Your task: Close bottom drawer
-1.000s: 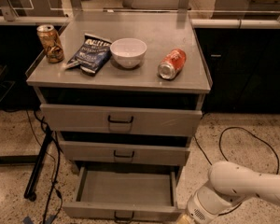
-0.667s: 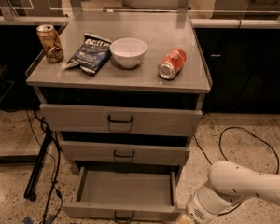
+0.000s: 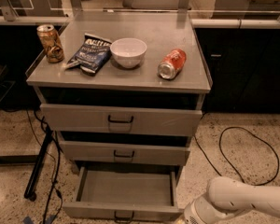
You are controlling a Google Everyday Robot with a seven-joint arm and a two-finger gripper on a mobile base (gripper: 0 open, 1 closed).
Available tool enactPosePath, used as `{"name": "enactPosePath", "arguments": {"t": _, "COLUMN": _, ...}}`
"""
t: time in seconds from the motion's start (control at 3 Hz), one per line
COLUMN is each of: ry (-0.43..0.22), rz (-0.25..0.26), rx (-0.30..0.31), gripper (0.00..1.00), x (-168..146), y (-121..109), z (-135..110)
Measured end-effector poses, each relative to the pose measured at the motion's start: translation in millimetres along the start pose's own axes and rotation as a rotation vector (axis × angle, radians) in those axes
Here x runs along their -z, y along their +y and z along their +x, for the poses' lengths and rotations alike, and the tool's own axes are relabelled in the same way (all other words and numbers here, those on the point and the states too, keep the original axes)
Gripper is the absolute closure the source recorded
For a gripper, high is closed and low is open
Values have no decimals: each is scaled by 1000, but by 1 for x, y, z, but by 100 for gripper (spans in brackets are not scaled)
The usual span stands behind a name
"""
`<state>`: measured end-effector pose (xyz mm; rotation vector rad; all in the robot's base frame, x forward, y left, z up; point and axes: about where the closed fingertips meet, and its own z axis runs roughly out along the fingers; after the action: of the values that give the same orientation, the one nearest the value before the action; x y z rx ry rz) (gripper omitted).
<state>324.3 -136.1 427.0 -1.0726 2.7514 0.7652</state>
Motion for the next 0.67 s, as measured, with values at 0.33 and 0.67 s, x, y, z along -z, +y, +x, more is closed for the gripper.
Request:
{"name": "enactPosePath", "arguments": {"t": 0.33, "ry": -38, "rz": 12, "rx": -55, "gripper": 100, "x": -26, "y": -15, "z": -2}}
{"name": "enactPosePath", "arguments": {"t": 0.67, "ry": -30, "rz": -17, "rx": -97, "gripper": 100, "x": -45, "y": -25, "z": -6}}
